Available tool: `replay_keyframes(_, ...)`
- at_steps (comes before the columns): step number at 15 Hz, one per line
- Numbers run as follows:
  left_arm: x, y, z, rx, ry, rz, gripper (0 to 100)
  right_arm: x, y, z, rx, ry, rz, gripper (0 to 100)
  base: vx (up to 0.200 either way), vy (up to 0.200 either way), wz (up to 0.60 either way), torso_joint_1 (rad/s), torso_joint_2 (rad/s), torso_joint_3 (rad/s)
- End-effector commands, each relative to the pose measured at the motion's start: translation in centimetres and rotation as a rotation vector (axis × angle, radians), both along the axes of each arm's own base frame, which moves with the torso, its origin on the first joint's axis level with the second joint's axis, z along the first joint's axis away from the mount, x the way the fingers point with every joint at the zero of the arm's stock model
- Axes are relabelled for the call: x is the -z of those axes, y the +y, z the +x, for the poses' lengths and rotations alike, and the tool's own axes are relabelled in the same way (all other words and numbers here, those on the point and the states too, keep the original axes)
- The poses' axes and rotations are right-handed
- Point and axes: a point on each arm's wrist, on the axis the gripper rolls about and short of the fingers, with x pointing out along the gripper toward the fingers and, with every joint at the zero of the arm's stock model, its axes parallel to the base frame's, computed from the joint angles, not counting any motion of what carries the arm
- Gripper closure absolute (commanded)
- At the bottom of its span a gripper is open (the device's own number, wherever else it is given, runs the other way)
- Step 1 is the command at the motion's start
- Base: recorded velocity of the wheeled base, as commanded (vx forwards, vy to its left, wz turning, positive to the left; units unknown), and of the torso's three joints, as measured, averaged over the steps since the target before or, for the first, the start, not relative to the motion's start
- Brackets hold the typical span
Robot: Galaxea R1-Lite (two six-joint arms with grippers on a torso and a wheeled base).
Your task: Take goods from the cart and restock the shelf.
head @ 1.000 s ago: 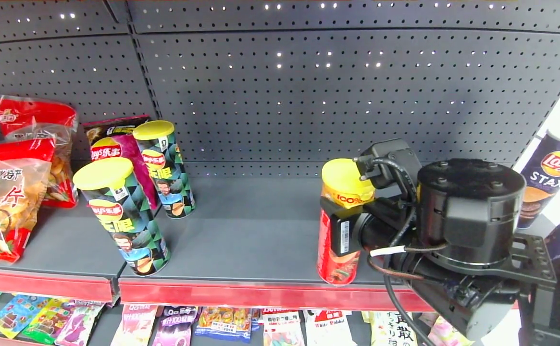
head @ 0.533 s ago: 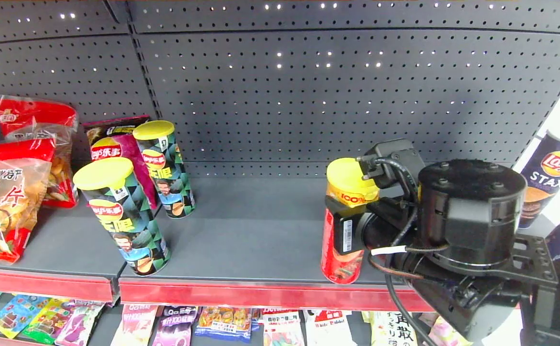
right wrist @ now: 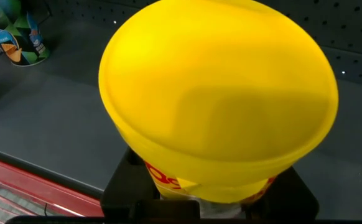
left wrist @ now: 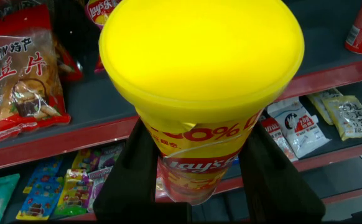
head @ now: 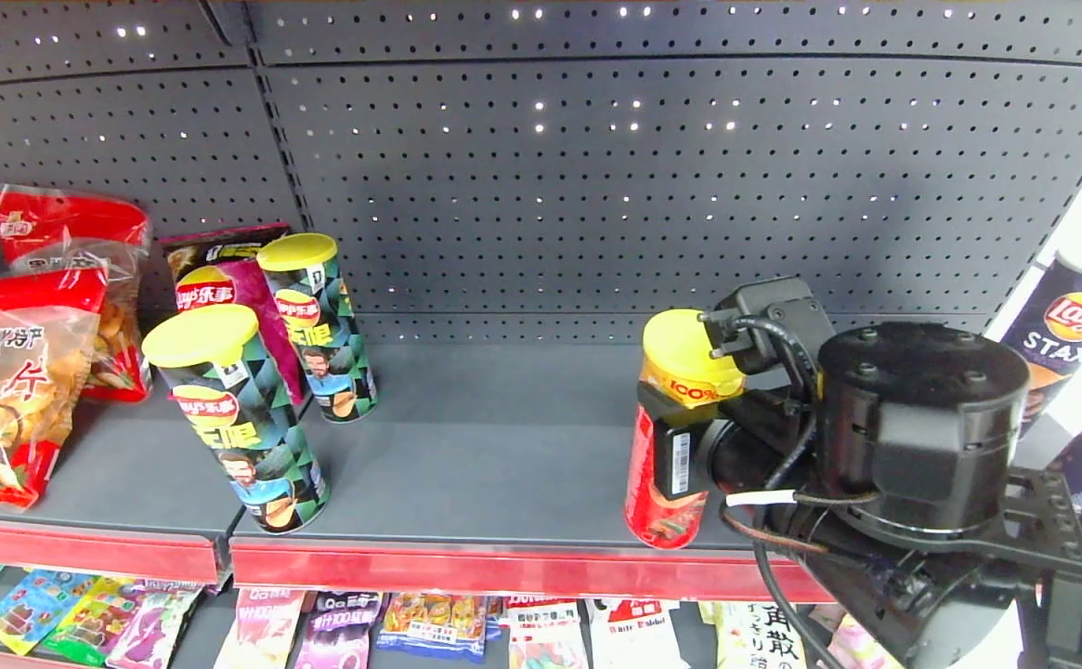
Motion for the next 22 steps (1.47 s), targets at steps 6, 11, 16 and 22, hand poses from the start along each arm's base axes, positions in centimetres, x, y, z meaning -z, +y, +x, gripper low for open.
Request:
replay_keyframes(6,0.03,0.01,-0.02,0.000,-0.001,0.000,100,0.05,-0.26,-0.30,-0.004,0.002,-0.015,100,0.000,0.000,0.00,0.000,0.00,0.000)
replay_keyframes(11,0.03,0.01,-0.02,0.000,-0.001,0.000,100,-0.07,-0.22,-0.27,-0.004,-0.001,-0.012,100,0.000,0.000,0.00,0.000,0.00,0.000)
replay_keyframes(16,0.00,0.01,-0.06,0.000,-0.004,0.000,100,0.03,0.08,-0.39,-0.018,0.001,-0.016,0,0.000,0.000,0.00,0.000,0.00,0.000)
replay_keyframes(22,0.20,0.01,-0.03,0.000,0.001,0.000,100,0.01,-0.10,-0.62,-0.021,0.001,-0.015,0,0.000,0.000,0.00,0.000,0.00,0.000)
